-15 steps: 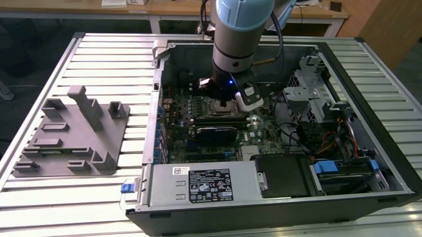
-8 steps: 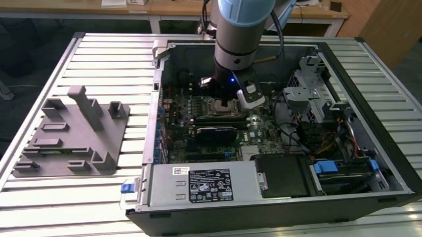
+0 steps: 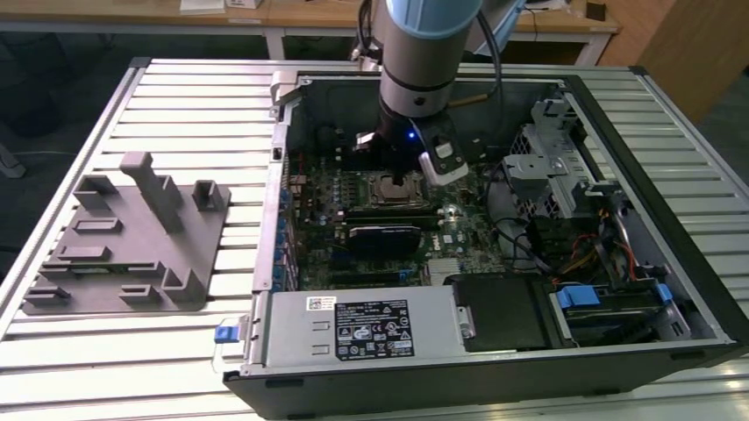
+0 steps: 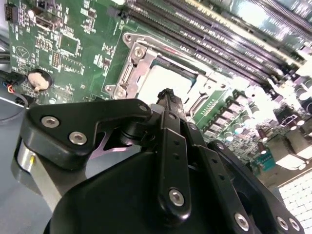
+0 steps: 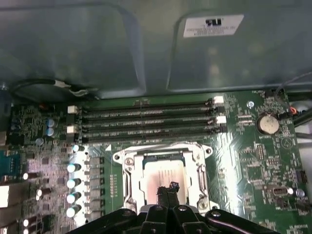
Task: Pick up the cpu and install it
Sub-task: 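Install the second cpu locking lever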
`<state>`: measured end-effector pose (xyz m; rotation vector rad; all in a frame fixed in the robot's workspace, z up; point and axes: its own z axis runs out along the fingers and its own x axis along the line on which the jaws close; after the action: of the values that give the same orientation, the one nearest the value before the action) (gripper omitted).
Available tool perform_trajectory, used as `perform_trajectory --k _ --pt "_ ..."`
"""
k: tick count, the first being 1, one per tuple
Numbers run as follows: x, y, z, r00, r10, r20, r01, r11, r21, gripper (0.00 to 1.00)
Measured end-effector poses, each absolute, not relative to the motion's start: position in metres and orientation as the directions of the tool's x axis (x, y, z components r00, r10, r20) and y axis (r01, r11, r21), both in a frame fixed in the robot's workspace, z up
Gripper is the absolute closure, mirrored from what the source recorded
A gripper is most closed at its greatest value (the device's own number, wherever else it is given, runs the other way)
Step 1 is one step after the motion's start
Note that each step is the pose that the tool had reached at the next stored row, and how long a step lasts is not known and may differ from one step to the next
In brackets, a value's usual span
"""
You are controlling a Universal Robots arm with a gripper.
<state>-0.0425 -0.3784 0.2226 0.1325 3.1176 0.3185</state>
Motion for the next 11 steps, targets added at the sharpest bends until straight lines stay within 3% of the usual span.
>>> perform_trajectory --k 11 --pt "-0.0404 -0.3701 0.2225 -0.996 0.084 -0.001 0.083 0.986 0.146 0.89"
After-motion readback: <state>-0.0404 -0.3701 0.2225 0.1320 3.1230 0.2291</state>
